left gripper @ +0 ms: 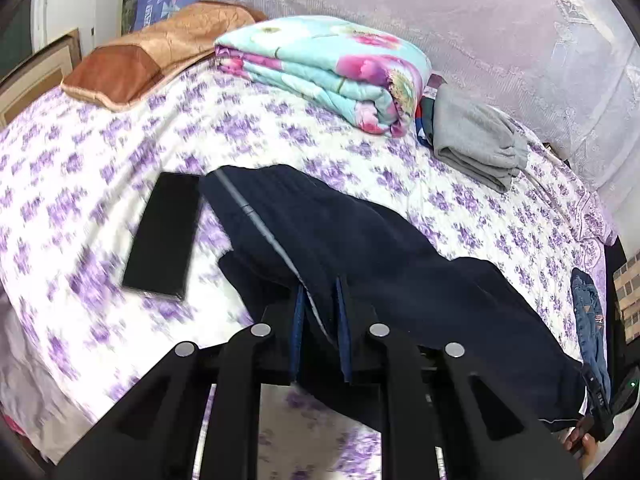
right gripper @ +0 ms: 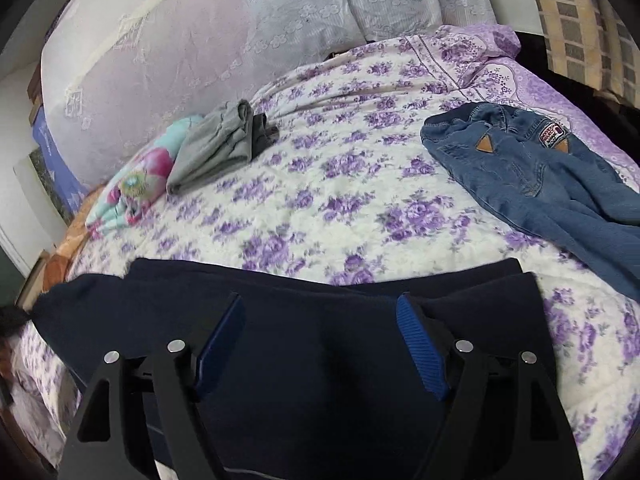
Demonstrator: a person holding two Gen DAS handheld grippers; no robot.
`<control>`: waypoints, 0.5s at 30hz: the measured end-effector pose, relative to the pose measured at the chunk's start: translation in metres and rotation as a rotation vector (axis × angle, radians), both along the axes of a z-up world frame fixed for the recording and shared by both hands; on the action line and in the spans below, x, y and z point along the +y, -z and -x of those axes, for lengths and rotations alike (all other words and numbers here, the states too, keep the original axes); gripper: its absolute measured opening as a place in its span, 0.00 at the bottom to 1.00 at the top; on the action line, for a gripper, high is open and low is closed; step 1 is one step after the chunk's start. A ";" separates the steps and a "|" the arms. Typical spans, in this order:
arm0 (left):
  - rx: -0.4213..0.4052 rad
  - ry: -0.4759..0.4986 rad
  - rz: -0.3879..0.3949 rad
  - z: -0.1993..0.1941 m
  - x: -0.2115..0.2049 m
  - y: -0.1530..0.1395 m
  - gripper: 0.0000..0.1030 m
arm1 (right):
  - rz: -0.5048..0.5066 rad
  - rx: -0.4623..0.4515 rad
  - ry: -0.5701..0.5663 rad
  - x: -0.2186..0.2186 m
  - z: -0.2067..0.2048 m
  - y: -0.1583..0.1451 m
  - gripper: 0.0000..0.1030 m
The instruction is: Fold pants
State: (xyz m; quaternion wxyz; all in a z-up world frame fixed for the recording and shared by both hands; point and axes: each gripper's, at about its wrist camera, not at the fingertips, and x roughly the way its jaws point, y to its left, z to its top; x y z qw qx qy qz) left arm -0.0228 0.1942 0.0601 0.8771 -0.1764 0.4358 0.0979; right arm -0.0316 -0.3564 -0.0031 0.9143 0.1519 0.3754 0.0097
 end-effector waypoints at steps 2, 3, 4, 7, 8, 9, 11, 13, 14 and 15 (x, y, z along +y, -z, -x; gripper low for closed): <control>0.066 -0.002 -0.033 -0.010 0.004 0.014 0.19 | 0.087 0.079 0.017 0.003 -0.003 0.011 0.84; 0.118 -0.005 -0.075 -0.016 0.002 0.027 0.23 | 0.110 0.134 0.024 0.002 -0.005 0.021 0.84; 0.205 -0.007 -0.149 -0.023 -0.001 0.047 0.24 | 0.120 0.190 0.021 0.001 -0.007 0.031 0.84; 0.284 0.013 -0.186 -0.019 0.002 0.071 0.31 | 0.176 0.235 -0.022 0.003 -0.002 0.042 0.83; 0.261 -0.010 -0.194 -0.012 0.007 0.066 0.47 | 0.202 0.246 -0.033 0.005 0.000 0.040 0.83; 0.233 -0.059 -0.218 -0.003 0.014 0.057 0.60 | 0.211 0.251 -0.031 0.004 0.002 0.039 0.83; 0.176 -0.142 -0.259 0.013 0.025 0.039 0.64 | 0.171 0.205 -0.022 0.001 0.003 0.023 0.84; 0.096 -0.157 -0.237 0.024 0.026 0.021 0.71 | 0.120 0.074 -0.087 0.012 -0.004 -0.004 0.84; 0.063 -0.140 -0.213 0.025 0.024 0.015 0.72 | 0.130 0.039 -0.128 0.023 -0.012 -0.013 0.84; 0.038 -0.114 -0.197 0.024 0.019 0.011 0.72 | 0.153 0.004 -0.186 0.042 -0.026 -0.021 0.84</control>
